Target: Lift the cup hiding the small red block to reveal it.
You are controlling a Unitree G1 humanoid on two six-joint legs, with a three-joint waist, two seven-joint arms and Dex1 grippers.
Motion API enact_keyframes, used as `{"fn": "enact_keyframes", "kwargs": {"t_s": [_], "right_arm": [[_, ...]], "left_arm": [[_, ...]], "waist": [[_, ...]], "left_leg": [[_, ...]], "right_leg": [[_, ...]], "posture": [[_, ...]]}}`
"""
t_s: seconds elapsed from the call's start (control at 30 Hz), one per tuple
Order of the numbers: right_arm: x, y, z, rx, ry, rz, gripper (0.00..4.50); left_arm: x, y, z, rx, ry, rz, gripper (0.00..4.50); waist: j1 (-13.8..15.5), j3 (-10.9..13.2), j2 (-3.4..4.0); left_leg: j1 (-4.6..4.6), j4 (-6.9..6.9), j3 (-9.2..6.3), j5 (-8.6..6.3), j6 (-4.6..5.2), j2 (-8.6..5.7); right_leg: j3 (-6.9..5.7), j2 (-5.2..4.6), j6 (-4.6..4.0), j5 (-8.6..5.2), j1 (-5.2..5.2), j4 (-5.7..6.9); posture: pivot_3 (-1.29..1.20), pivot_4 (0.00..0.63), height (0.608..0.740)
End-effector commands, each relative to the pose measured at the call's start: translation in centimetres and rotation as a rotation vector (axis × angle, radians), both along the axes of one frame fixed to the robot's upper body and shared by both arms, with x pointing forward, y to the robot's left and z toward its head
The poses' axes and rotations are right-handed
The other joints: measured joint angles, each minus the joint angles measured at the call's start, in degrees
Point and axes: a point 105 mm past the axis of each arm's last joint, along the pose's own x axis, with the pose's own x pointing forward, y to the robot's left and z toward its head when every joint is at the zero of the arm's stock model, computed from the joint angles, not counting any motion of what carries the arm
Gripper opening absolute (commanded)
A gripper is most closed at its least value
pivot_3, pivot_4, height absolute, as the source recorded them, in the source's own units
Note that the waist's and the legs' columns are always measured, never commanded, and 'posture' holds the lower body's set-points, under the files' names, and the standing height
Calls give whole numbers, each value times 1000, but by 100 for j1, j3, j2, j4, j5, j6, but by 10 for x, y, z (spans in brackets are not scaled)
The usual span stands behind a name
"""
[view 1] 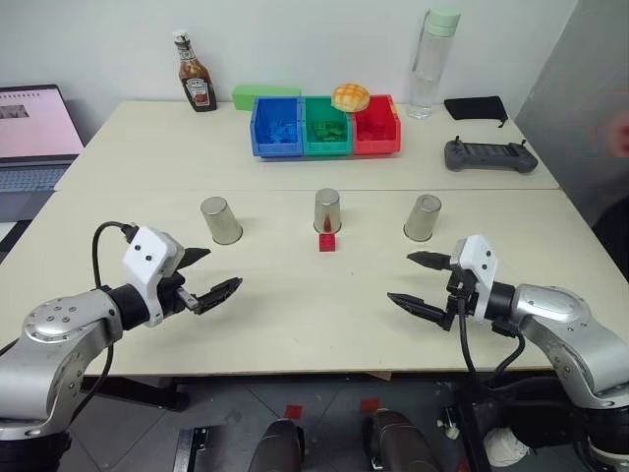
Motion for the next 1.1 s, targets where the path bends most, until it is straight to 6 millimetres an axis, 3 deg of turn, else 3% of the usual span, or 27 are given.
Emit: {"fn": "enact_keyframes", "kwargs": {"t_s": [0.03, 1.1], "right_arm": [[1, -3, 11, 0, -58, -2, 4497], [6, -12, 30, 13, -91, -36, 4497]], "left_arm": [[3, 3, 22, 7, -99, 7, 4500], [5, 8, 22, 17, -65, 44, 4500]], "waist": [[1, 0, 0], [2, 0, 0]], "left_leg": [[0, 0, -1, 0, 0, 0], [0, 1, 0, 0, 0, 0]], "right_leg": [[-1, 0, 0, 0, 0, 0], [0, 0, -1, 1, 0, 0]], "posture": [[0, 150, 740], [0, 150, 740]]}}
